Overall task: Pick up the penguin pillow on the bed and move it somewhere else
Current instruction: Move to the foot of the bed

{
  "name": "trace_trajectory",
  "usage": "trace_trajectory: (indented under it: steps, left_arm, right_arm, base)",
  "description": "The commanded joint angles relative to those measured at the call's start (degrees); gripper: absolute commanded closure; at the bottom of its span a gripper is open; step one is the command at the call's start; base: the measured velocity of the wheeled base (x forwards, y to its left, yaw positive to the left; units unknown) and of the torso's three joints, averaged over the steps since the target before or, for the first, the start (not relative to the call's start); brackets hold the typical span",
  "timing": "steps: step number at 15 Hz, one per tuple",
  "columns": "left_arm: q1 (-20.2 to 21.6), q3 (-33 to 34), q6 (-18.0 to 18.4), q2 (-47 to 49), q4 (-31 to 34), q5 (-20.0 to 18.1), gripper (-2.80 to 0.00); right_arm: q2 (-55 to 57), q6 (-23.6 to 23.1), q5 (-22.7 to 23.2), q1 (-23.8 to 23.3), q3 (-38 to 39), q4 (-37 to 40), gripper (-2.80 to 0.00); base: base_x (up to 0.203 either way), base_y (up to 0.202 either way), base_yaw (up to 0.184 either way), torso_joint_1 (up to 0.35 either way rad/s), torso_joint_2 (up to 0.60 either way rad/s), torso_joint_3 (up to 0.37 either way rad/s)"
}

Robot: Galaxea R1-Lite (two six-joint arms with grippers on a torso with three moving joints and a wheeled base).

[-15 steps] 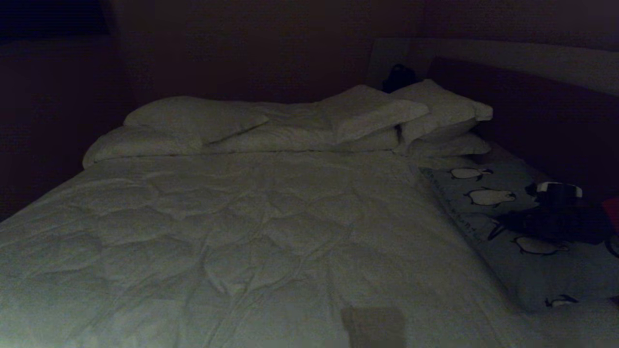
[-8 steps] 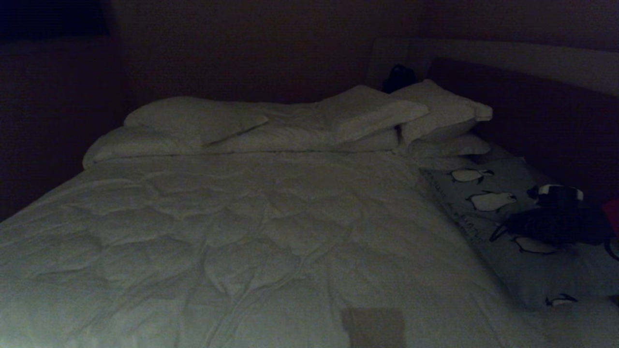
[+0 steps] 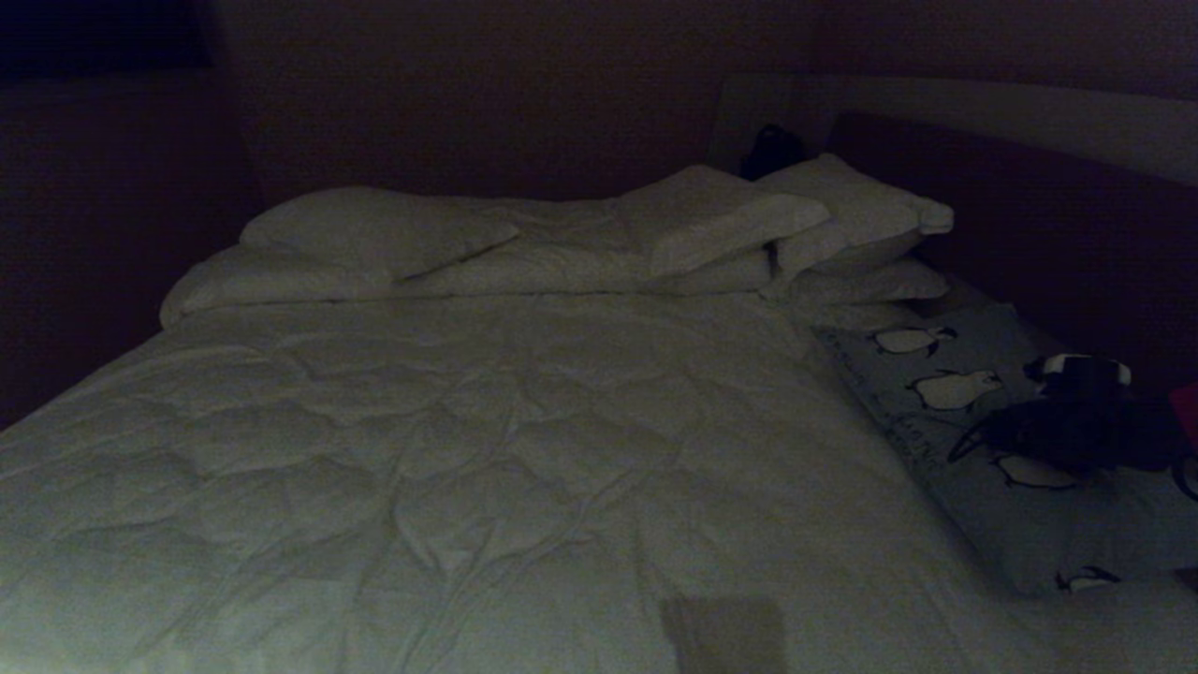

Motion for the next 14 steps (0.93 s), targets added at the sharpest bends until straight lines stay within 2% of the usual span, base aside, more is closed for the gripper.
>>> trace_trajectory:
  steps: [1, 4, 8, 14]
  left_arm:
    - [0.0, 0.0, 0.0, 0.0, 0.0, 0.0, 0.0]
    - [0.0, 0.0, 0.0, 0.0, 0.0, 0.0, 0.0]
    - [0.0, 0.0, 0.0, 0.0, 0.0, 0.0, 0.0]
    - [0.0, 0.0, 0.0, 0.0, 0.0, 0.0, 0.0]
  right_arm:
    - [-2.3, 1.7, 0.1, 0.1, -0.1, -0.2, 0.0]
    - [-6.0, 4.0, 1.1, 0.5, 0.1, -0.1, 0.0]
    - [-14.7, 10.6, 10.0, 1.0, 0.1, 6.7, 0.0]
    - [-24.9, 15.4, 12.2, 3.0, 0.5, 10.0, 0.0]
  base:
    - [0.0, 0.0, 0.0, 0.0, 0.0, 0.0]
    - [0.0, 0.0, 0.0, 0.0, 0.0, 0.0]
    - [0.0, 0.0, 0.0, 0.0, 0.0, 0.0]
    - [0.0, 0.0, 0.0, 0.0, 0.0, 0.0]
